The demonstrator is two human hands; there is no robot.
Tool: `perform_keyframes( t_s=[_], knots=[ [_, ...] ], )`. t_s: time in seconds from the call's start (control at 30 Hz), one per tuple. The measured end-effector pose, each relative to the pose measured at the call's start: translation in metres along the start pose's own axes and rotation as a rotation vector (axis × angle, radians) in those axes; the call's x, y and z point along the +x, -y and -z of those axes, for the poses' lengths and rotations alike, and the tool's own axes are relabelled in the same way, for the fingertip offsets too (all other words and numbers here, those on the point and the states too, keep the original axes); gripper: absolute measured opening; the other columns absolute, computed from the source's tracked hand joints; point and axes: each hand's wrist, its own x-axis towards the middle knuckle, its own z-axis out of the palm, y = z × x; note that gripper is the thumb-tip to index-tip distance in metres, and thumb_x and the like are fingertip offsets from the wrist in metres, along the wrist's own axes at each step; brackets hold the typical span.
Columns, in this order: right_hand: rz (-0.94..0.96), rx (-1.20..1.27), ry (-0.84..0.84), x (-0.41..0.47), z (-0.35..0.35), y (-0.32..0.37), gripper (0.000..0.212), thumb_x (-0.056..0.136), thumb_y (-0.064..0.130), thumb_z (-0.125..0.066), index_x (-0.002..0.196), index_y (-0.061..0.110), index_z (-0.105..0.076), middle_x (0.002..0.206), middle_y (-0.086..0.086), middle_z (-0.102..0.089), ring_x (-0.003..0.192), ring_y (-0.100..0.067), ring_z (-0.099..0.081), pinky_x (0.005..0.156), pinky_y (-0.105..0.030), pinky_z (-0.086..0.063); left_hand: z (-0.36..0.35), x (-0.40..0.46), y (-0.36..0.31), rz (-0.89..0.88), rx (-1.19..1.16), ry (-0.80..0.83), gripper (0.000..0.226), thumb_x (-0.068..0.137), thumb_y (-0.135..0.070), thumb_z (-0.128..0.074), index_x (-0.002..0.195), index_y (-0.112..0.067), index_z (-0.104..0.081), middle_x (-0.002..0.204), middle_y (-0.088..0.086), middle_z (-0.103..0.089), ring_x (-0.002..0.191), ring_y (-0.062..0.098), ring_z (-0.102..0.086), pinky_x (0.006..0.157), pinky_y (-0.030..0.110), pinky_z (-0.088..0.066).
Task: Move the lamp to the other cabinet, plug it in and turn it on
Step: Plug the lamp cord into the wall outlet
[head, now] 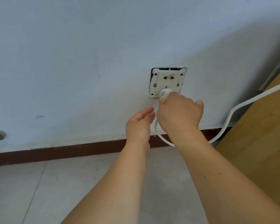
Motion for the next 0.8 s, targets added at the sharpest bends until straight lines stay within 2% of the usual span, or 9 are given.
perform_keyframes(
  t_s=[0.07,0.2,0.3,0.37,0.47,0.57,0.7,0.8],
  knots=[
    [0.032,0.003,0.020,0.001,0.002,-0.004,0.026,0.095,0.031,-0.031,0.076,0.015,-0.037,0.056,0.002,-0.029,0.065,-0.022,-0.039,0.073,-0.037,-0.019,0.001,0.000,-0.001,0.001,0.003,-0.011,0.017,0.081,-0.014,-0.066,0.090,-0.027,-0.071,0.107,-0.003,-0.070,0.100,0.008,-0.061,0.092,0.028,-0.040],
    [0.051,0.010,0.055,0.003,0.004,-0.010,0.026,0.095,0.029,-0.031,0.075,0.015,-0.041,0.056,0.003,-0.032,0.062,-0.022,-0.040,0.074,-0.037,-0.019,0.003,0.001,0.000,-0.010,0.010,-0.015,0.019,0.081,-0.015,-0.066,0.096,-0.025,-0.071,0.105,-0.006,-0.070,0.098,0.005,-0.060,0.096,0.030,-0.039],
    [0.024,-0.004,0.040,0.005,0.005,-0.004,0.033,0.092,0.025,-0.034,0.060,0.017,-0.033,0.054,0.002,-0.033,0.057,-0.020,-0.035,0.073,-0.037,-0.019,0.004,0.002,-0.001,-0.012,0.010,-0.010,0.017,0.081,-0.016,-0.067,0.094,-0.026,-0.071,0.104,-0.006,-0.070,0.098,0.006,-0.061,0.099,0.032,-0.039],
    [0.003,0.002,0.027,0.006,0.005,0.000,0.034,0.091,0.024,-0.036,0.058,0.017,-0.029,0.055,0.001,-0.034,0.061,-0.022,-0.037,0.073,-0.037,-0.019,0.004,0.004,0.000,-0.006,0.010,-0.006,0.016,0.080,-0.017,-0.068,0.091,-0.028,-0.071,0.105,-0.005,-0.071,0.100,0.008,-0.061,0.099,0.033,-0.038],
    [0.016,0.028,0.003,0.006,0.002,-0.002,0.026,0.094,0.029,-0.032,0.077,0.014,-0.045,0.066,-0.001,-0.046,0.067,-0.022,-0.040,0.073,-0.037,-0.020,0.005,0.006,0.003,-0.003,0.023,-0.007,0.016,0.080,-0.016,-0.067,0.091,-0.027,-0.071,0.102,-0.006,-0.071,0.100,0.008,-0.061,0.098,0.032,-0.039],
    [0.033,0.060,-0.025,0.005,-0.002,-0.005,0.035,0.096,0.033,-0.030,0.099,0.009,-0.055,0.089,-0.008,-0.063,0.076,-0.025,-0.047,0.072,-0.038,-0.023,0.004,0.009,0.006,-0.004,0.012,-0.005,0.018,0.081,-0.015,-0.065,0.094,-0.025,-0.071,0.099,-0.009,-0.070,0.097,0.005,-0.061,0.091,0.028,-0.039],
    [0.042,0.095,-0.074,0.005,-0.009,-0.006,0.035,0.096,0.033,-0.032,0.101,0.009,-0.055,0.097,-0.009,-0.066,0.089,-0.029,-0.058,0.071,-0.037,-0.024,0.000,0.010,0.007,0.004,-0.009,0.002,0.017,0.081,-0.014,-0.066,0.092,-0.025,-0.071,0.105,-0.004,-0.071,0.101,0.008,-0.062,0.077,0.020,-0.040],
    [0.037,0.115,-0.077,0.007,-0.013,-0.005,0.034,0.096,0.033,-0.032,0.101,0.009,-0.055,0.099,-0.010,-0.065,0.091,-0.030,-0.058,0.071,-0.037,-0.024,-0.002,0.011,0.007,0.016,-0.023,0.004,0.016,0.080,-0.014,-0.067,0.092,-0.025,-0.071,0.102,-0.005,-0.072,0.093,0.004,-0.064,0.067,0.016,-0.042]
  ],
)
